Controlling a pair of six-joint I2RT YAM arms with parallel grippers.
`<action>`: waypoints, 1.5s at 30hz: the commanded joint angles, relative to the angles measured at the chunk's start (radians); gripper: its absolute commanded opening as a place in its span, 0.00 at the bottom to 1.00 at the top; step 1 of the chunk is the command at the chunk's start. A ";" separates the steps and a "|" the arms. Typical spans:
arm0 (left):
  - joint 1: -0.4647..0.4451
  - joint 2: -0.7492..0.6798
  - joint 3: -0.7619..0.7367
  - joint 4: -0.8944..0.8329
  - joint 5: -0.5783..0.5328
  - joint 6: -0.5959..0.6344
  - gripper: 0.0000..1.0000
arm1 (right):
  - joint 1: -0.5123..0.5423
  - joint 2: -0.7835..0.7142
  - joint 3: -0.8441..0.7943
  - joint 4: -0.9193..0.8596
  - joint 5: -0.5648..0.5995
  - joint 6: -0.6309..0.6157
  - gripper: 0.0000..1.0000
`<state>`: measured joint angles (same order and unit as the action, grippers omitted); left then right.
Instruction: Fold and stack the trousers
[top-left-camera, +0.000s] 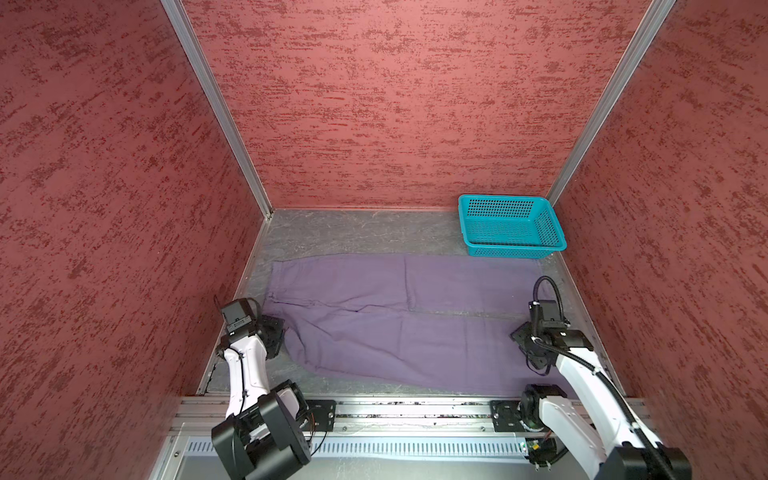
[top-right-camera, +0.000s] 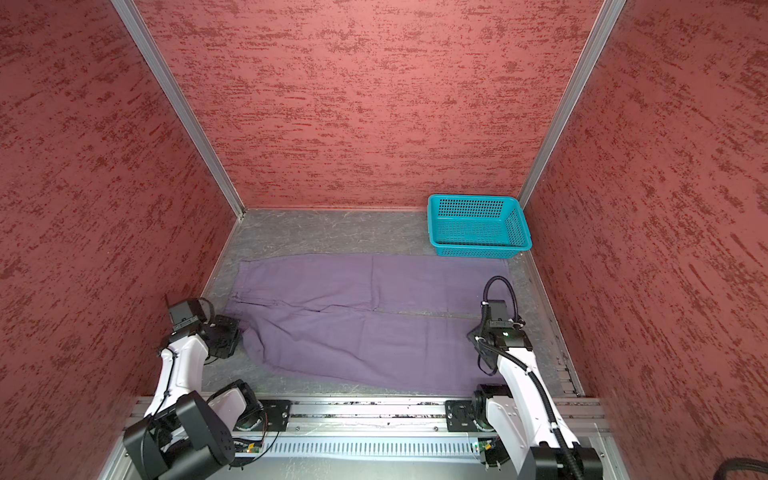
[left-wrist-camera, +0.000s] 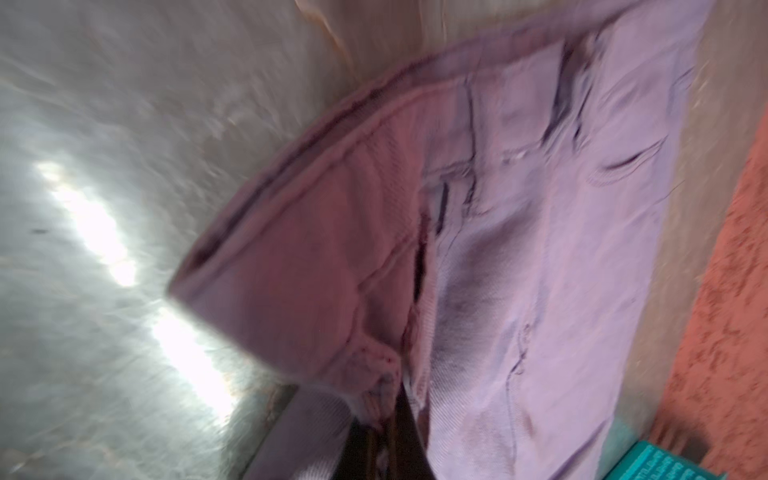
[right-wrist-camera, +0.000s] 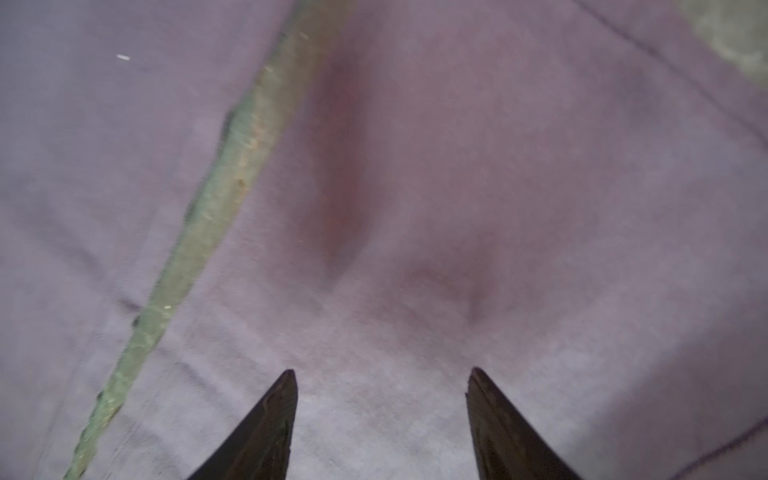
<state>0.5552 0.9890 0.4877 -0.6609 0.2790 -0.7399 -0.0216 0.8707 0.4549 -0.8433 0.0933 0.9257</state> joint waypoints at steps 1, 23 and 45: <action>-0.034 0.008 -0.020 0.071 -0.006 0.001 0.00 | 0.000 0.045 -0.015 -0.007 -0.006 0.056 0.66; -0.076 -0.076 -0.011 -0.011 -0.002 -0.018 0.00 | -0.043 0.576 0.258 0.246 -0.045 -0.200 0.59; -0.187 -0.033 -0.047 0.070 -0.015 -0.050 0.00 | -0.785 0.179 0.048 0.138 -0.177 -0.182 0.76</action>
<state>0.3790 0.9611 0.4557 -0.6048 0.2619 -0.7826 -0.7280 1.0275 0.5346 -0.7616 -0.0441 0.7368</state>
